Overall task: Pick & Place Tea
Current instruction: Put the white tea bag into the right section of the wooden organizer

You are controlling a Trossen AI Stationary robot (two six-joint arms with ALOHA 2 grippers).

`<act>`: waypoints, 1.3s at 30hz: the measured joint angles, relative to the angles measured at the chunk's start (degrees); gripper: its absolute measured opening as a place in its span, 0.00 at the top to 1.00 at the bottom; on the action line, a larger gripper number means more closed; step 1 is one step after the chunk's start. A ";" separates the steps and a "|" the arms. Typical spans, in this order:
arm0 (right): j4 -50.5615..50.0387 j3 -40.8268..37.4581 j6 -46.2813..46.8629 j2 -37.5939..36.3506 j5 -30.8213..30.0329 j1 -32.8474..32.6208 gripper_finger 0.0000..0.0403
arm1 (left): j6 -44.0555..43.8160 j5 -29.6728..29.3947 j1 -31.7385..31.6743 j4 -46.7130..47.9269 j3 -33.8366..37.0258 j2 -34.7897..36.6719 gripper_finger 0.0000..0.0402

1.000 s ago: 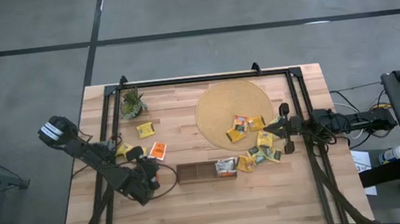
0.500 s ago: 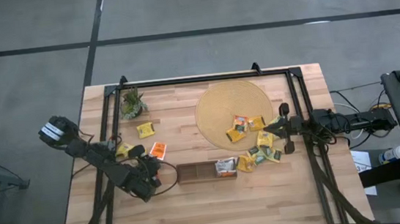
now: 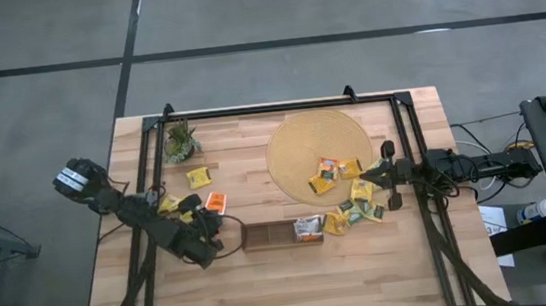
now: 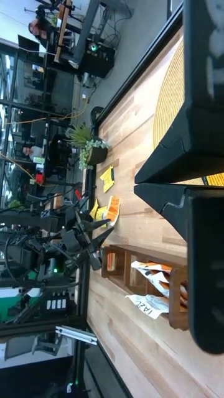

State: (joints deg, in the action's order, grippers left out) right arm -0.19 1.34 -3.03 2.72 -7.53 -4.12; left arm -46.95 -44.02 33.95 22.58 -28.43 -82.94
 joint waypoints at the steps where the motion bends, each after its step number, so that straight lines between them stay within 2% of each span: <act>1: 0.00 0.00 0.00 0.00 -0.02 0.00 0.98 | 0.03 0.01 0.00 -0.19 0.14 0.00 0.74; 11: 0.00 0.00 0.00 0.00 0.00 0.02 0.98 | 0.24 0.01 -1.73 -0.26 0.53 0.00 0.76; 15: 0.00 0.00 0.00 0.00 -0.01 0.00 0.98 | 0.69 0.01 -2.61 -0.28 0.51 0.00 0.84; 19: 0.00 0.00 0.00 0.01 0.00 0.00 0.98 | 0.69 0.01 -2.84 -0.30 0.51 0.00 0.97; 24: 0.00 0.00 0.00 0.00 0.00 0.01 0.98 | 0.71 0.03 -2.84 -1.02 0.00 0.00 1.00; 30: 0.00 0.00 0.00 0.00 -0.01 0.00 0.98 | 4.63 -0.26 -2.89 -1.04 -4.99 0.00 1.00; 39: 0.00 0.00 0.00 0.01 -0.02 0.00 0.98 | 11.19 -3.50 -2.75 0.51 -18.08 0.00 1.00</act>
State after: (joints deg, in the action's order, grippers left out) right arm -0.19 1.34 -3.03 2.73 -7.55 -4.12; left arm -35.76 -47.52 31.20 23.09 -46.52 -82.94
